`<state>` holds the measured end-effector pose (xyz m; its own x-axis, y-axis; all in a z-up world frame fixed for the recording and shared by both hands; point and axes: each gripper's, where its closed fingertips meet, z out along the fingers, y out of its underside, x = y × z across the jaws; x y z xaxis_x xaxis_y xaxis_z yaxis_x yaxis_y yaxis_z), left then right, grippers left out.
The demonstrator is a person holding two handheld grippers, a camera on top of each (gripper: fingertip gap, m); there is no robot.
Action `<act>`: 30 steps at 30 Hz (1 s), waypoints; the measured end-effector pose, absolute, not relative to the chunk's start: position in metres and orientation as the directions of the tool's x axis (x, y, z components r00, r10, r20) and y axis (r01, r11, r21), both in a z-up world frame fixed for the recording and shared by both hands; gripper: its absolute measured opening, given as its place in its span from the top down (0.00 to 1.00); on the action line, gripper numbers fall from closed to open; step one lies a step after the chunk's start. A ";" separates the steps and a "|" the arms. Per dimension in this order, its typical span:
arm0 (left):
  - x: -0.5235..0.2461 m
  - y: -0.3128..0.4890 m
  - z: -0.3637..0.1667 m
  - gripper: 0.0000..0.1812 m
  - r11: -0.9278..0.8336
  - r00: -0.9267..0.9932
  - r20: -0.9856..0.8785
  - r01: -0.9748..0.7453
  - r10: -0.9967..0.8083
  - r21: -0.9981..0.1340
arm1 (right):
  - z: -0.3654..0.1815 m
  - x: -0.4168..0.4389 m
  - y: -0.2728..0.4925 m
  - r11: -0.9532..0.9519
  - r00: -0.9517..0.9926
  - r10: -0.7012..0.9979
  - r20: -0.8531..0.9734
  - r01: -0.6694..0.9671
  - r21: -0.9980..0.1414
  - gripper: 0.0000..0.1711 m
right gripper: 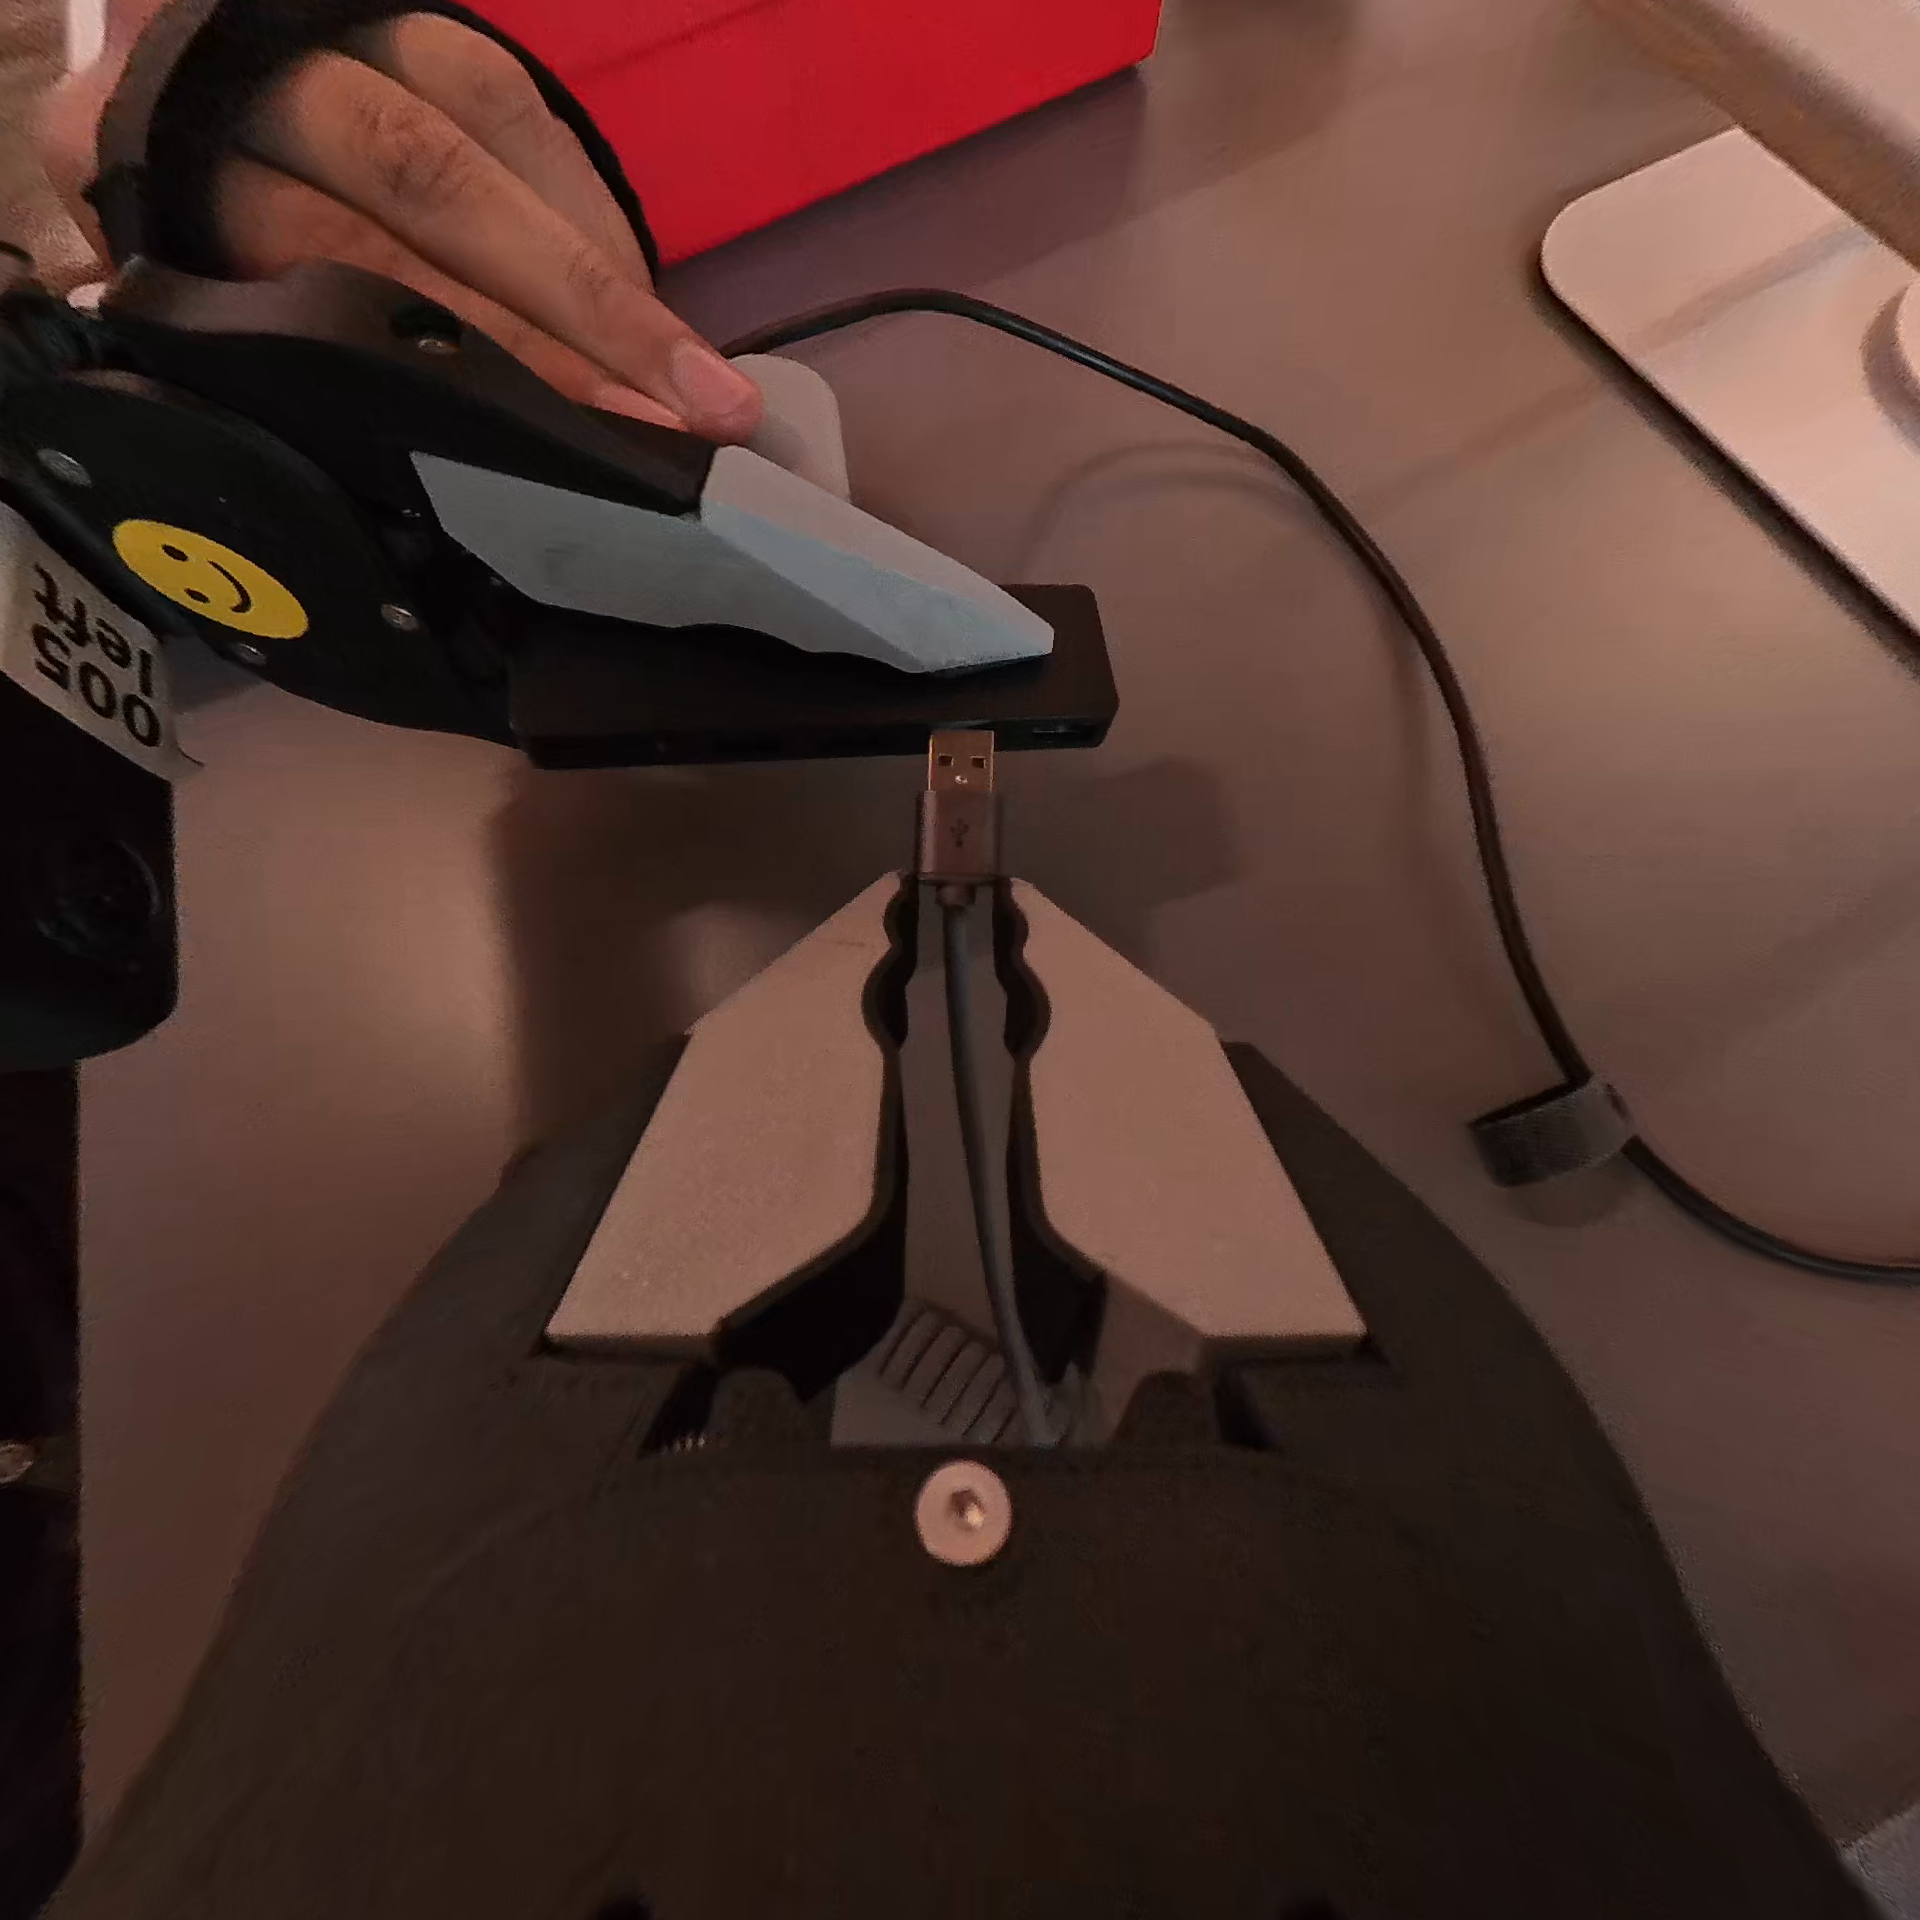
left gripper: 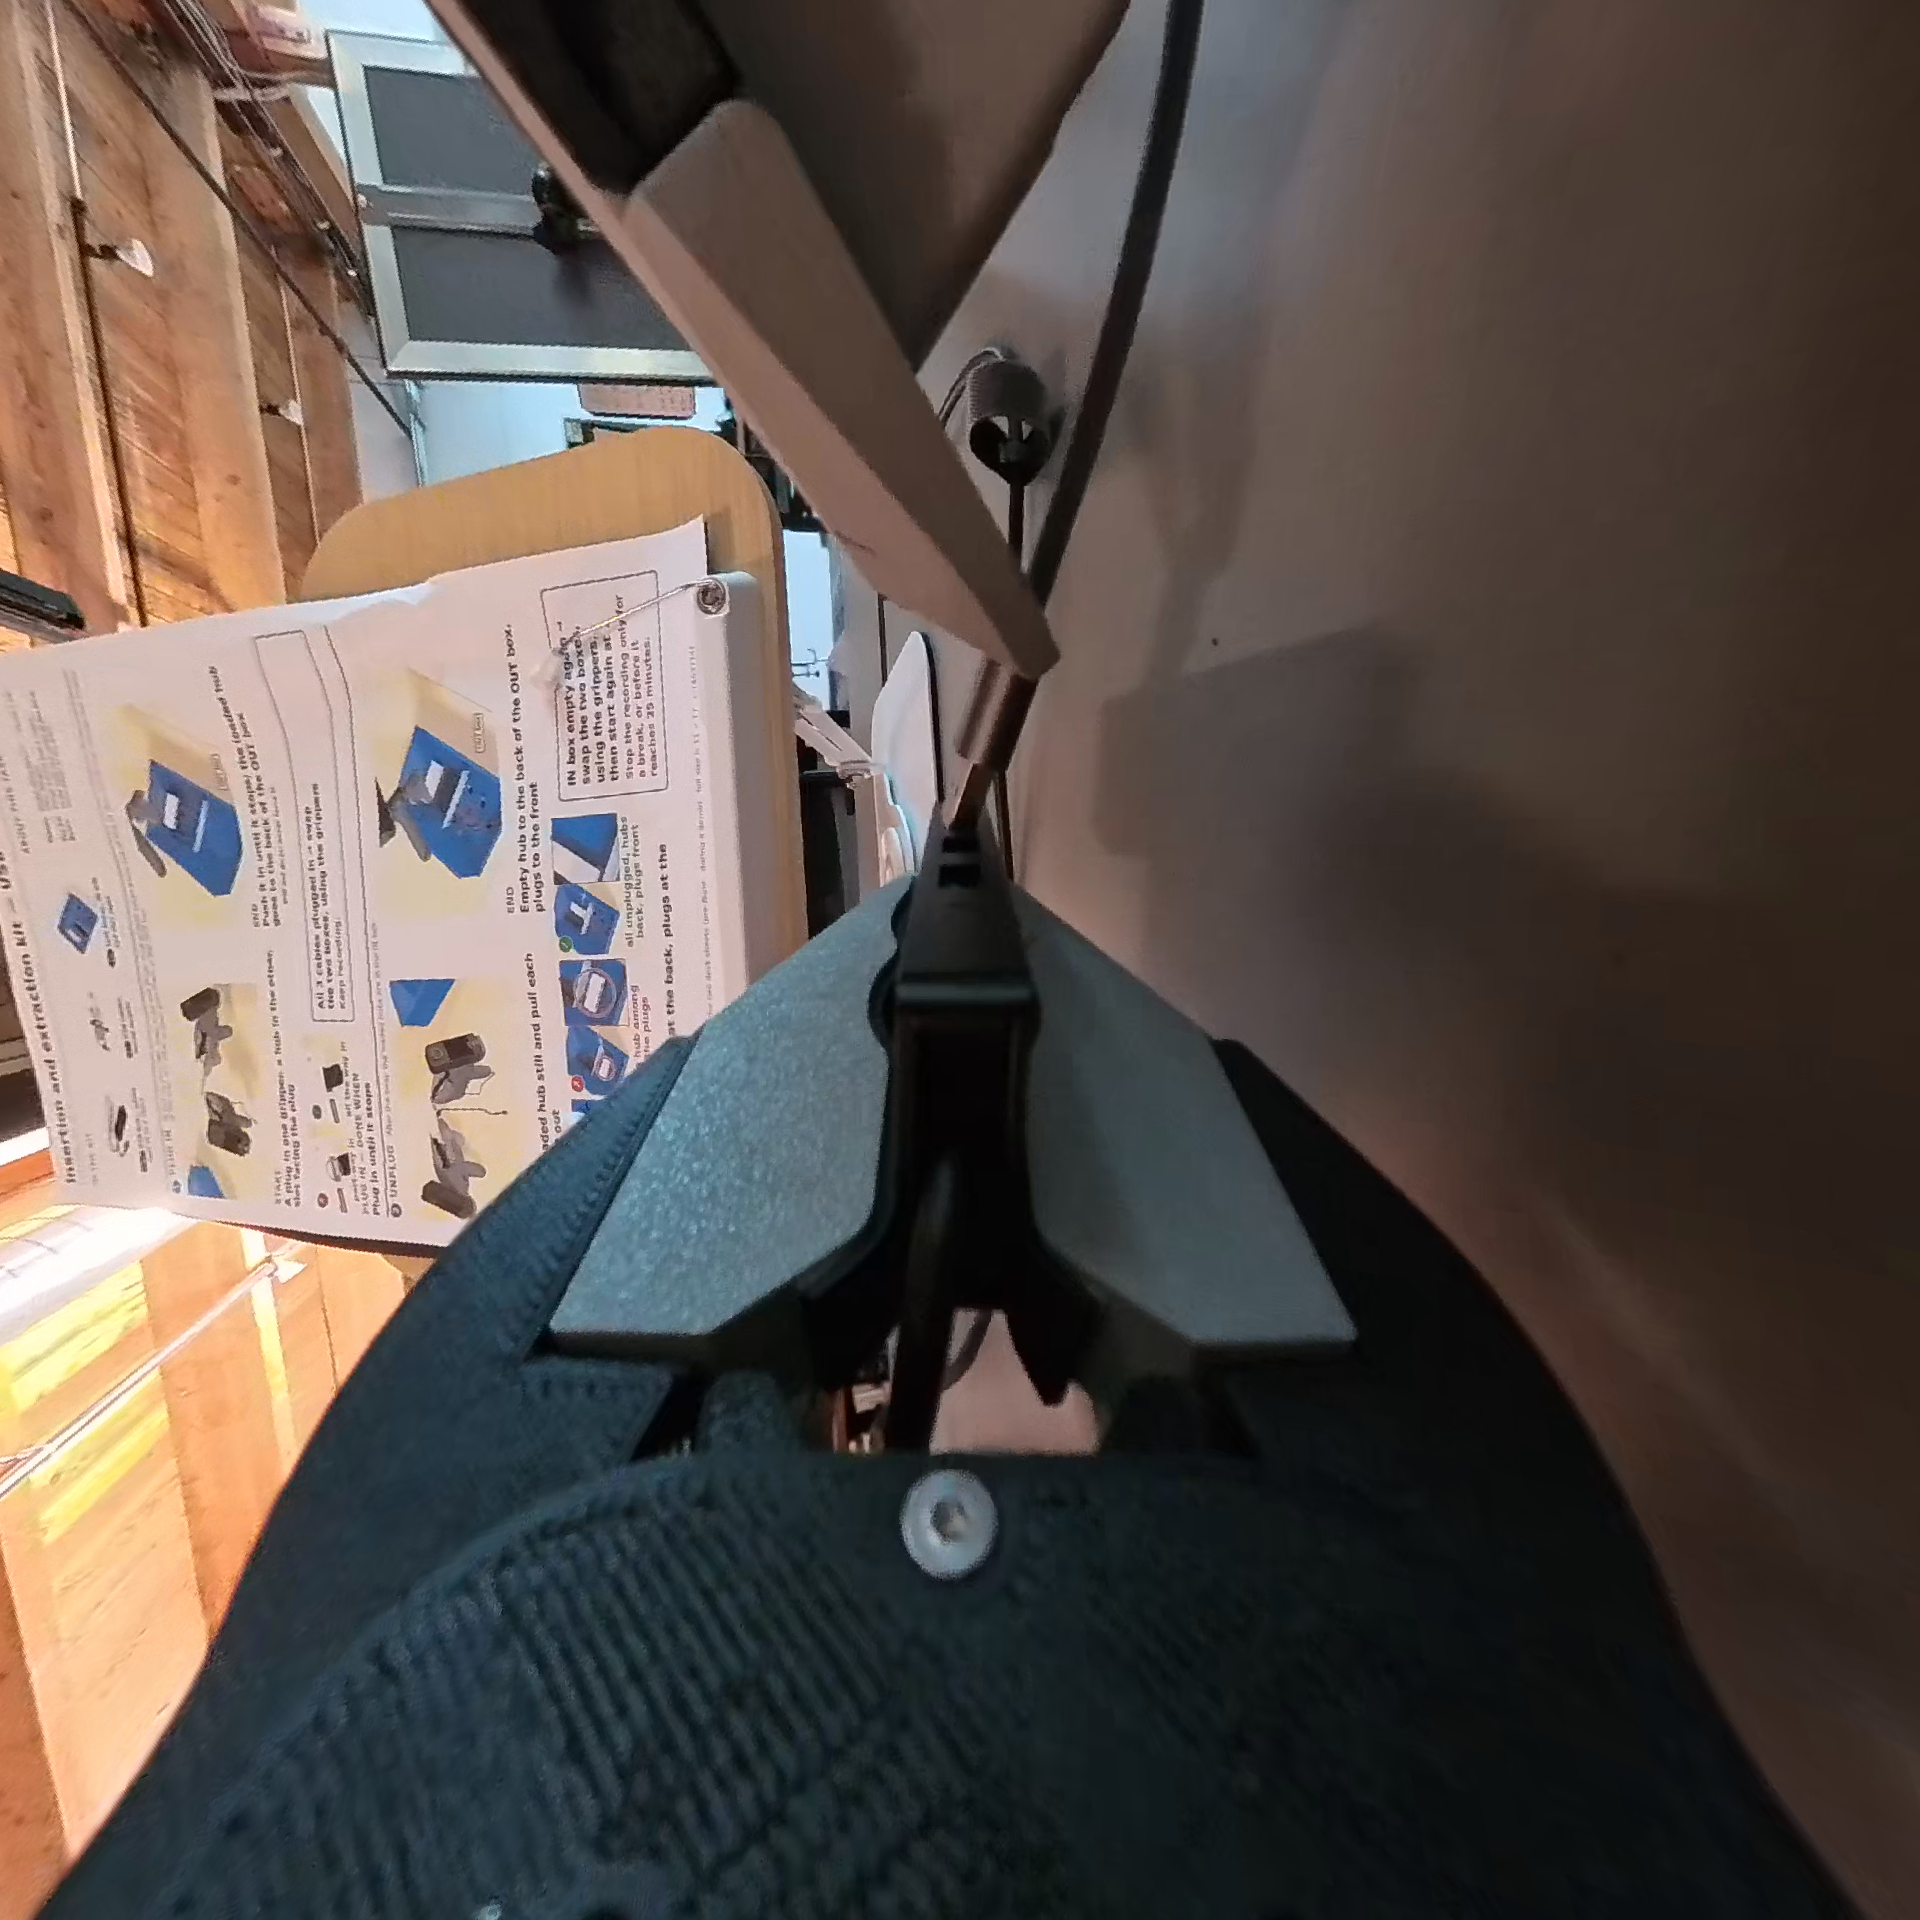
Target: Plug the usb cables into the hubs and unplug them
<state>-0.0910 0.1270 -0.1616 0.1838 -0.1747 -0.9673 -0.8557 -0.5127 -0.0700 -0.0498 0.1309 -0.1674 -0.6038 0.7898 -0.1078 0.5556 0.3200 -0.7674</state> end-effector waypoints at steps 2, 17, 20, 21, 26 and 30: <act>-0.091 0.128 -0.162 0.95 -0.512 0.166 -0.970 -0.858 -0.180 -0.052 | -0.169 -0.050 0.131 0.297 -0.596 0.790 -0.143 0.575 -0.762 0.93; -0.085 0.129 -0.162 0.95 -0.538 0.123 -0.973 -0.843 -0.193 0.001 | -0.165 -0.048 0.134 0.320 -0.619 0.777 -0.115 0.546 -0.774 0.94; -0.084 0.128 -0.166 0.95 -0.558 0.163 -0.966 -0.830 -0.202 -0.024 | -0.168 -0.048 0.133 0.331 -0.625 0.773 -0.110 0.545 -0.771 0.93; -0.084 0.127 -0.167 0.95 -0.562 0.179 -0.962 -0.826 -0.206 -0.034 | -0.169 -0.048 0.132 0.331 -0.627 0.771 -0.112 0.545 -0.770 0.93; -0.082 0.123 -0.170 0.95 -0.571 0.166 -0.960 -0.821 -0.226 -0.008 | -0.174 -0.047 0.128 0.363 -0.643 0.759 -0.103 0.549 -0.753 0.94; -0.080 0.121 -0.172 0.96 -0.567 0.170 -0.957 -0.824 -0.234 -0.007 | -0.174 -0.046 0.127 0.355 -0.646 0.754 -0.115 0.549 -0.757 0.94</act>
